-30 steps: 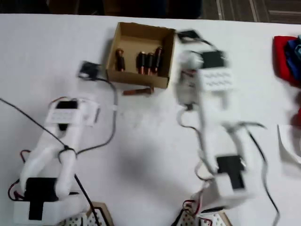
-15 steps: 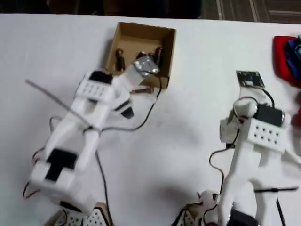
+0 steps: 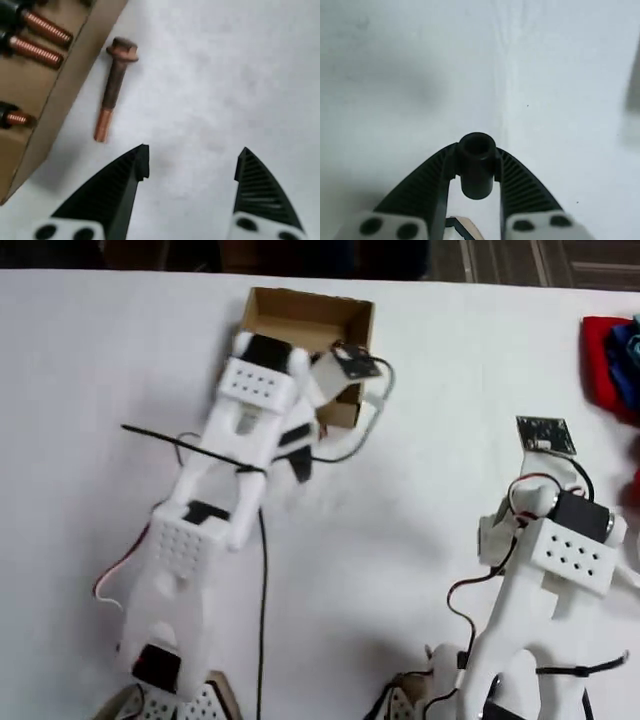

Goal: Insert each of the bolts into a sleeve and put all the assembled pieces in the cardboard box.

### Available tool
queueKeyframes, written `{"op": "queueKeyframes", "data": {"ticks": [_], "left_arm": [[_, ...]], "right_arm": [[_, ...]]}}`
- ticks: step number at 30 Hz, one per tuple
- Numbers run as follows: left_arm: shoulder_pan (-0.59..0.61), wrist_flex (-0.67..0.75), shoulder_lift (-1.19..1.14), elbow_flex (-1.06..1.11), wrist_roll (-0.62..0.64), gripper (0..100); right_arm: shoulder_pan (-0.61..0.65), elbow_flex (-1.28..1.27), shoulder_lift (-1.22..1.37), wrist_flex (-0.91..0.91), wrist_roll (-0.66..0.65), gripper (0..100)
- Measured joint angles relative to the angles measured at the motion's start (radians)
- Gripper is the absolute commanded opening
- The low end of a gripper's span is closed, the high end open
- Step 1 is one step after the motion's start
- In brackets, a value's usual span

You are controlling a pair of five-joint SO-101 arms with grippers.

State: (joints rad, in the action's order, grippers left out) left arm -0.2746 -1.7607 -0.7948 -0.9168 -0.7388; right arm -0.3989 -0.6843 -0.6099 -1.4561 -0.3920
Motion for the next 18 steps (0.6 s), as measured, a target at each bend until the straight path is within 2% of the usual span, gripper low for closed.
{"op": "queueKeyframes", "data": {"ticks": [7,14,18], "left_arm": [[-0.032,0.021,-0.071,-0.012,-0.100,16],[-0.012,0.046,-0.130,-0.080,-0.054,22],[-0.015,0.006,-0.133,-0.141,-0.037,22]], "right_arm": [[-0.054,-0.014,0.000,0.015,-0.060,2.0],[-0.084,-0.014,0.000,0.015,-0.097,2.0],[-0.089,-0.014,0.000,0.015,-0.097,2.0]]}}
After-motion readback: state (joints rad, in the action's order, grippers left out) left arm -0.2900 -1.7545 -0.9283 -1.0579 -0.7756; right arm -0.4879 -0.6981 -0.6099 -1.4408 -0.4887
